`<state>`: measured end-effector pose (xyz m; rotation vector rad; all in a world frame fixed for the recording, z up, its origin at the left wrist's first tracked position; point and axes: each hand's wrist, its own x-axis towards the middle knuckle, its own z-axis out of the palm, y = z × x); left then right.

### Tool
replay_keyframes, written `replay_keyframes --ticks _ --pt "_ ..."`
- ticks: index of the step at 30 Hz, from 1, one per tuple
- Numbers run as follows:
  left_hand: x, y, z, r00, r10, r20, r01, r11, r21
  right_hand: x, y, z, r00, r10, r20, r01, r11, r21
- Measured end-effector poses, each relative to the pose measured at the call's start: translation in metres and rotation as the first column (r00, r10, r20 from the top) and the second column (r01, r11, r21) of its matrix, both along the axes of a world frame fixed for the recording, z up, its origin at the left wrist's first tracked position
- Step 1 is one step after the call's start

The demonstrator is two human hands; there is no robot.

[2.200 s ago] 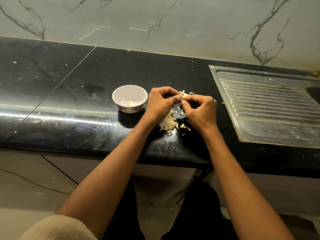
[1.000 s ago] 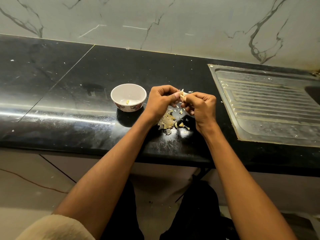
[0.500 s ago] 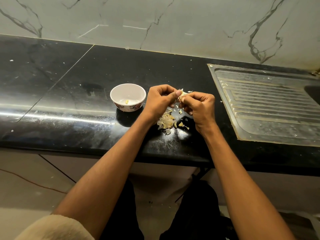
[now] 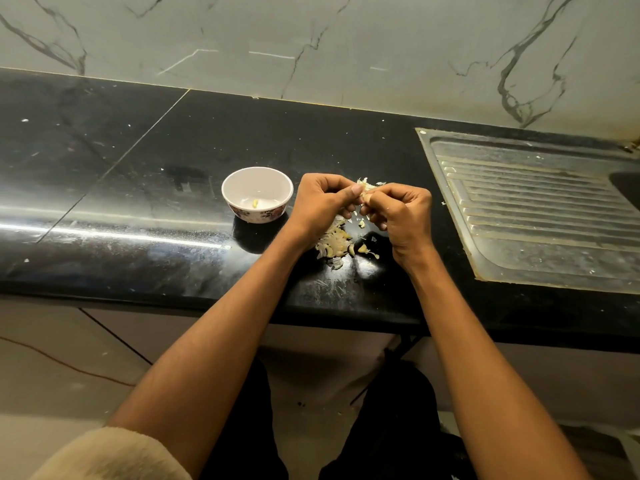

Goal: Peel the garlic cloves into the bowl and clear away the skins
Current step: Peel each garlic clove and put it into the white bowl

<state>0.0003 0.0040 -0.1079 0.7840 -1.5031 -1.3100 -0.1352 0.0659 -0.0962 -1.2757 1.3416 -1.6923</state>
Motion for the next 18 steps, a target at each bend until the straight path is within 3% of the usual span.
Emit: replay_keyframes --ticks 4,8,12,18 --pt "-0.0009 -0.0010 -0.0002 1.000 0.010 -0.021 -0.010 1.000 0.011 -0.0040 -0.0002 0.0001 0.998 -0.059 -0.022 0.059 0.998 0.008" --pt "-0.0011 -0.0030 -0.0020 0.999 0.017 -0.032 -0.018 1.000 -0.010 -0.0083 -0.0024 -0.0040 0.947 -0.185 -0.263 0.187 0.982 -0.015" --pt "-0.0015 -0.0045 -0.0036 0.999 0.044 -0.032 -0.044 0.999 -0.017 -0.0082 -0.0041 -0.0079 0.814 -0.310 -0.491 0.320 0.945 -0.066" --pt "-0.0008 -0.0016 -0.0020 0.997 0.069 -0.037 -0.070 0.997 -0.033 -0.0071 -0.0004 -0.0061 0.804 -0.310 -0.507 0.306 0.948 -0.094"
